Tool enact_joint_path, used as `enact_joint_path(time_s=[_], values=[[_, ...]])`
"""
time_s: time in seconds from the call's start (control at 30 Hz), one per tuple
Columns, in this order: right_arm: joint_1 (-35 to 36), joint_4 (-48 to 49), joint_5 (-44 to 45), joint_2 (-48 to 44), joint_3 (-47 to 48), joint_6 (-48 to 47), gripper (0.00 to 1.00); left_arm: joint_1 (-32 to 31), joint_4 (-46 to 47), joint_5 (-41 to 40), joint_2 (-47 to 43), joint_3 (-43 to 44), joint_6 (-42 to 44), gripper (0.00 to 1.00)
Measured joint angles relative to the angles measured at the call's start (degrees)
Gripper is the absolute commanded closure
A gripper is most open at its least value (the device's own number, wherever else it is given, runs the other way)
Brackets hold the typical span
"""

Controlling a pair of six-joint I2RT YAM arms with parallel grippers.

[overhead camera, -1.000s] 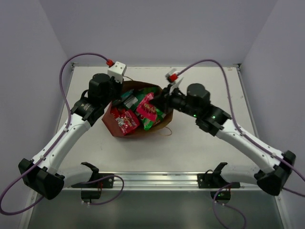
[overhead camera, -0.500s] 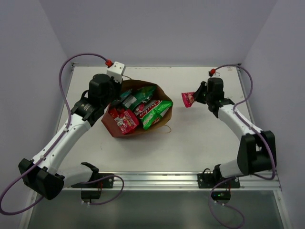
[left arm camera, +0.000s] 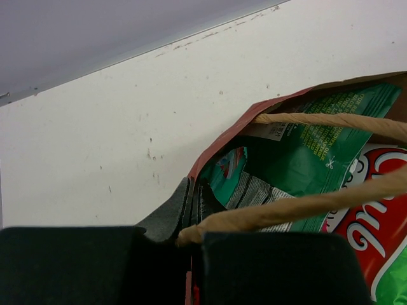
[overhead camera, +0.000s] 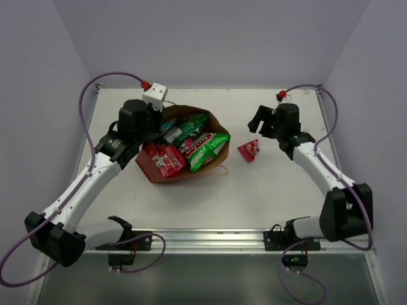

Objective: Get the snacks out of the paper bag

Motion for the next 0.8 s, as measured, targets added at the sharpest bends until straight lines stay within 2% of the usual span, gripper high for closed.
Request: enact_joint_path(time_s=[0.1,0.17,0.3,0.37,0.53,0.67,0.8], values=[[5.20,-0.59,-0.87,-9.40,0.52,-2.97,0.20,0.00,-0.04,0.00,-0.07,0.00,0.02,1.00],[11.52,-0.87,-2.16,-13.64,2.19,-5.07,0.20,0.00,-0.07,-0.02,-0.11,0.00,0.02,1.00],[25.31,-0.68,-5.05,-14.71,7.98,-8.17,0.20,0.00,-0.07,-0.02,-0.13,0.00,0.02,1.00],[32.04,-0.46,-6.45,-11.80,11.37,-8.85,0.20,0.00,-0.07,-0.02,-0.13,0.00,0.02,1.00],[41.18,0.20,-7.41,0.61,18.60,-10.80,0.20,0.00,-0.11,-0.04,-0.15,0.00,0.04,1.00],[43.41,0.09,-7.87,10.67,21.35,-11.45,0.20,0.00,-0.11,-0.02,-0.24,0.00,0.02,1.00],[43.41,0.20,-7.39,15.56,21.38,-11.78,0.19,0.00,-0.11,-0.02,-0.24,0.00,0.00,1.00]])
